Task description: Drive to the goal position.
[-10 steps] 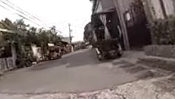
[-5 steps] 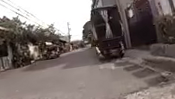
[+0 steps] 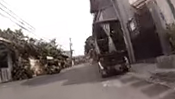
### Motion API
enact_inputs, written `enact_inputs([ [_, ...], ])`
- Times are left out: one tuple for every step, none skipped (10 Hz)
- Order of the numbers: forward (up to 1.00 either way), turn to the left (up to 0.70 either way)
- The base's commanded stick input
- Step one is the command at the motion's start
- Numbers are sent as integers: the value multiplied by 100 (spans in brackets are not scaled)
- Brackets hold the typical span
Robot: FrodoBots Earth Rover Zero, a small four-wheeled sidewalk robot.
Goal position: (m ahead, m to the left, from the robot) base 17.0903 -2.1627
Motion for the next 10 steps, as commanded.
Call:
enact_inputs([
  [70, 0],
  [70, 0],
  [70, 0],
  [70, 0],
  [70, 0],
  [70, 0],
  [70, 0],
  [70, 0],
  [70, 0],
  [70, 0],
])
